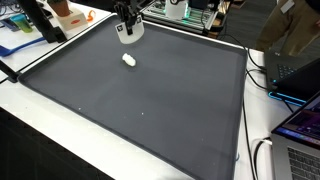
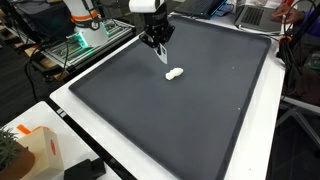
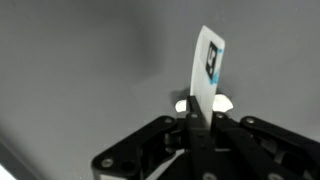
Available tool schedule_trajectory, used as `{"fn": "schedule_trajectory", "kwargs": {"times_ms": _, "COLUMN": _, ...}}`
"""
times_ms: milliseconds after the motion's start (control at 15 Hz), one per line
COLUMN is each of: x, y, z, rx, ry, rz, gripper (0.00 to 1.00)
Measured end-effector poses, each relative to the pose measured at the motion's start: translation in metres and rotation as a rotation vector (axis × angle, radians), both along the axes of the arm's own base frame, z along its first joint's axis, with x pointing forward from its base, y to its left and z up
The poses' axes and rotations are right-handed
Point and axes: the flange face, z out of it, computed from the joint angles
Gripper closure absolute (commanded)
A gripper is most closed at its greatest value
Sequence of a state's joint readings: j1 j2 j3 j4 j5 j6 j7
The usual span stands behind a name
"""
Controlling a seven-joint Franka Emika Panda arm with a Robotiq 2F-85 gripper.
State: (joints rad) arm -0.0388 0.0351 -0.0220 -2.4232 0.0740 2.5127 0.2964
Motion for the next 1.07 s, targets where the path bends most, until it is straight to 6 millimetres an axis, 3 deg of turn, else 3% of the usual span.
{"fn": "schedule_trajectory", "kwargs": {"times_ms": 1067, "x": 0.001, "y": 0.016, "z": -0.043, "rx": -0.140, "ry": -0.182, "rz": 0.000, "gripper": 0.99}}
